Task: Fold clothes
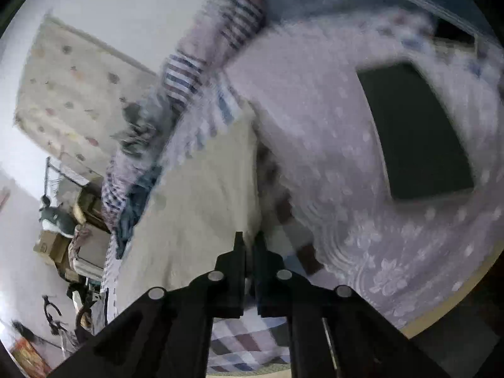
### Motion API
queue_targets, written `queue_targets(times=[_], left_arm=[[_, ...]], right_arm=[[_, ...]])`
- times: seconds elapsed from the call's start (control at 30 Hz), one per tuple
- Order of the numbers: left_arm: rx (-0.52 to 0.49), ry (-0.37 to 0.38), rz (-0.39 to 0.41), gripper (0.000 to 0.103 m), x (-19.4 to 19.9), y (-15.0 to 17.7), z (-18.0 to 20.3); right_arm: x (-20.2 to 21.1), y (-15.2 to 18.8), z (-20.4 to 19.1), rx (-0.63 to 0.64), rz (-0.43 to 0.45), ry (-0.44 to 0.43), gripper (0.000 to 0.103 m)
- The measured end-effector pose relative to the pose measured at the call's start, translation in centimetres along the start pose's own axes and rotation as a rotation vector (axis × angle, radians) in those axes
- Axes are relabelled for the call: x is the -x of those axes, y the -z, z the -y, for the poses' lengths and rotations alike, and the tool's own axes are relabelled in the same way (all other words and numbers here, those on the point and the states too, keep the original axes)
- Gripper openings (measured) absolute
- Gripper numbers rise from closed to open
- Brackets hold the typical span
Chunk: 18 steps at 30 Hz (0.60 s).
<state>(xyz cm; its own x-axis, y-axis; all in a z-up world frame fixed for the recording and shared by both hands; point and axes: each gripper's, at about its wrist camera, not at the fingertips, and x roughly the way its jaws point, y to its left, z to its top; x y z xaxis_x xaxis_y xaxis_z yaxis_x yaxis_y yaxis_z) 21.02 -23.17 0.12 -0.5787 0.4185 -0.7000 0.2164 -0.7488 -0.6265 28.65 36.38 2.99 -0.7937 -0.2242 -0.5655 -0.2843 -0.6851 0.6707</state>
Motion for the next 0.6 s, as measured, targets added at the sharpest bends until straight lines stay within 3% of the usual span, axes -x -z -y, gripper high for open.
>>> queue_targets(times=[0.13, 0.33, 0.43, 0.5, 0.6], left_arm=[[-0.007, 0.048, 0.063, 0.003, 1.2, -0.1, 0.2], [0.047, 0.025, 0.075, 0.003, 1.4, -0.7, -1.0], [0.095, -0.003, 0.081, 0.012, 1.6, -0.6, -2.0], [0.154, -0.002, 0.102, 0.027, 2.3, -0.4, -3.2], [0.222, 0.001, 0.131, 0.042, 3.1, -0.2, -4.4]], right_arm=[[2.0, 0.4, 0.1, 0.005, 0.022, 0.064, 0.002], [0.2, 1.5, 1.6, -0.032, -0.061, 0.286, 0.006], [1.5, 1.2, 2.4, -0.071, 0.0, 0.399, 0.006], [2.5, 1.0, 3.0, -0.105, 0.043, 0.46, 0.007], [2.7, 1.0, 2.4, -0.09, 0.076, 0.47, 0.007]])
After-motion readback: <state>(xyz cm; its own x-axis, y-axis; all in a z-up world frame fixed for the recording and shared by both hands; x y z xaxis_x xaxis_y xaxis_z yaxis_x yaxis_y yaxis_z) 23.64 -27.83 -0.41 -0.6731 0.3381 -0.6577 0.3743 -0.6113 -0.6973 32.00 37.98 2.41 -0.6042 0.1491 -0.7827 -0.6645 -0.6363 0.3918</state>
